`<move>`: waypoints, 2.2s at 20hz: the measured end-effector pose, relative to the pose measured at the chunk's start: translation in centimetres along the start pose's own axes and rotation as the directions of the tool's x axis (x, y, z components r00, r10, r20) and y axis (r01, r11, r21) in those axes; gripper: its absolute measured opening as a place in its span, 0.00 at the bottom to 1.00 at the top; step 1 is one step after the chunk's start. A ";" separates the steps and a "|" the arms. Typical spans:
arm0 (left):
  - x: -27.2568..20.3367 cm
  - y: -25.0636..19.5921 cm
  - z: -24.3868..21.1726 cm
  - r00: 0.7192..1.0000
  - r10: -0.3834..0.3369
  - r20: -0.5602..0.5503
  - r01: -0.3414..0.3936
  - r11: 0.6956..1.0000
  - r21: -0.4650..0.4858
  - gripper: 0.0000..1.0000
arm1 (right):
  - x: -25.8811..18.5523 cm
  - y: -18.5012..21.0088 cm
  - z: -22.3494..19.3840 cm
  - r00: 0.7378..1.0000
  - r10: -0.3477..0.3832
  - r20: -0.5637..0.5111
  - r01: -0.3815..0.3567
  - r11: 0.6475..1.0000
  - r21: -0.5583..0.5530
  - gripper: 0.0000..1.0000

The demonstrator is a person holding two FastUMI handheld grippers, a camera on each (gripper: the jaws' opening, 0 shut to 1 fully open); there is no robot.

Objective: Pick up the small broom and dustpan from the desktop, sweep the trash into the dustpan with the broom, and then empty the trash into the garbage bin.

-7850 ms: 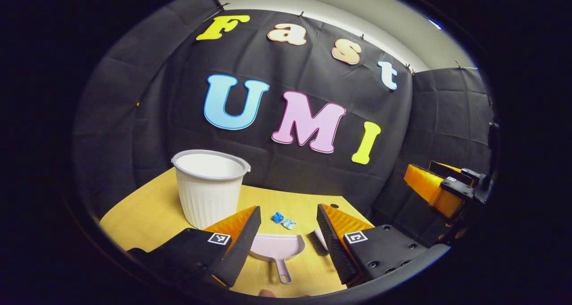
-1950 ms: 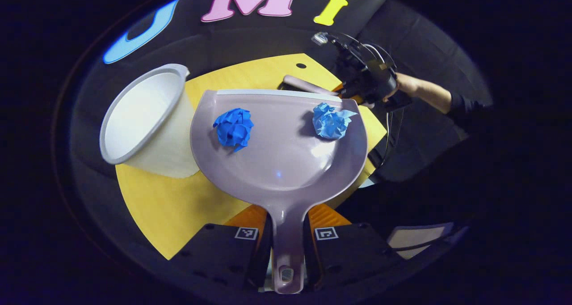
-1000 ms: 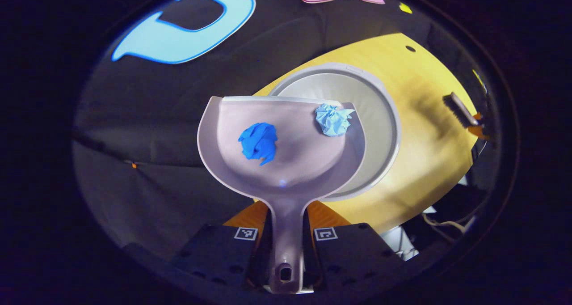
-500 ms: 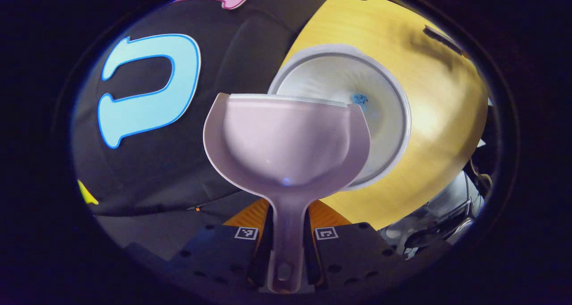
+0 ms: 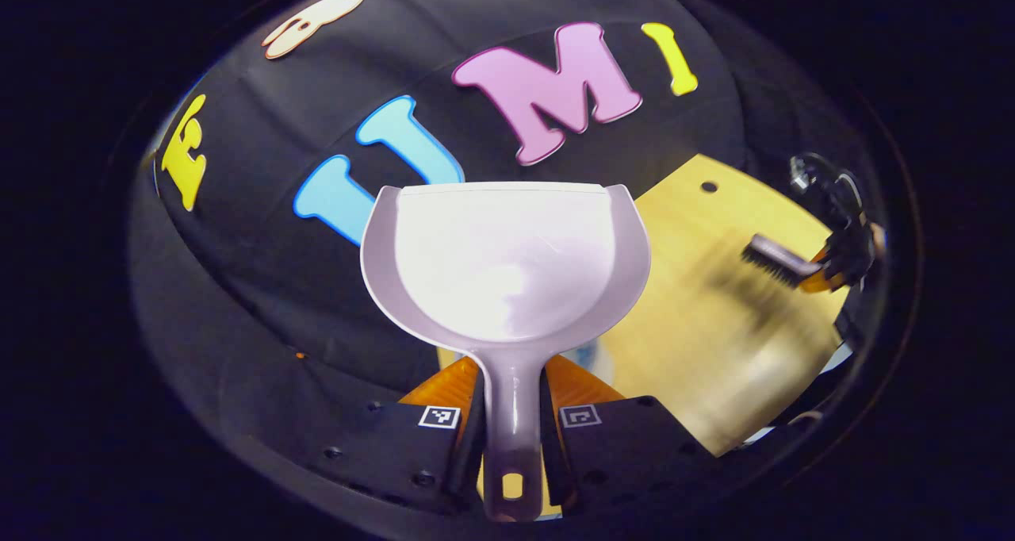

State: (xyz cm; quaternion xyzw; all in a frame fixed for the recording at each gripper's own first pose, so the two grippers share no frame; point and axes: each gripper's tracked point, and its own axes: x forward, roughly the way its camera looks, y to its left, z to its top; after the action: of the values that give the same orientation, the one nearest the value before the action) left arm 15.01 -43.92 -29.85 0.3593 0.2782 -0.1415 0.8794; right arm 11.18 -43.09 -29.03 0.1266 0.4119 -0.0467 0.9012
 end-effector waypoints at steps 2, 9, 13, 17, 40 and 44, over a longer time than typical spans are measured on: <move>-0.8 -5.9 0.1 0.989 -0.119 0.084 0.127 0.988 -0.093 0.29 | 0.1 -0.1 0.7 0.997 -0.062 0.045 0.058 0.996 0.074 0.28; 7.3 -20.5 -4.7 0.940 -0.339 -0.023 0.314 0.892 -0.326 0.30 | 3.3 -0.1 -2.0 0.992 -0.130 0.005 0.127 0.980 0.152 0.28; 13.8 -26.0 -7.3 0.907 -0.398 -0.138 0.282 0.817 -0.503 0.30 | 2.7 0.3 -2.0 0.991 -0.115 -0.072 0.126 0.974 0.188 0.28; 17.2 -28.8 -12.0 0.876 -0.385 -0.292 0.190 0.830 -0.525 0.30 | 2.0 -0.3 -1.3 0.981 -0.153 -0.119 0.164 0.982 0.089 0.28; 9.2 -30.9 -12.6 0.868 -0.375 -0.325 0.115 0.789 -0.603 0.79 | -4.1 0.4 -0.8 0.996 -0.072 -0.056 0.074 0.997 0.029 0.99; 1.6 -27.4 -9.9 0.978 -0.194 -0.073 0.115 0.801 -0.587 0.79 | -10.8 1.6 -0.7 0.984 -0.072 0.162 0.072 0.997 0.006 0.99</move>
State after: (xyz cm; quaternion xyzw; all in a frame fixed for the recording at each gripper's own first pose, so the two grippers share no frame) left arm 0.19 -56.20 -51.75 0.0589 0.3929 -0.0978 0.9125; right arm 3.89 -41.57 -20.96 0.1073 0.3414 -0.0896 0.9295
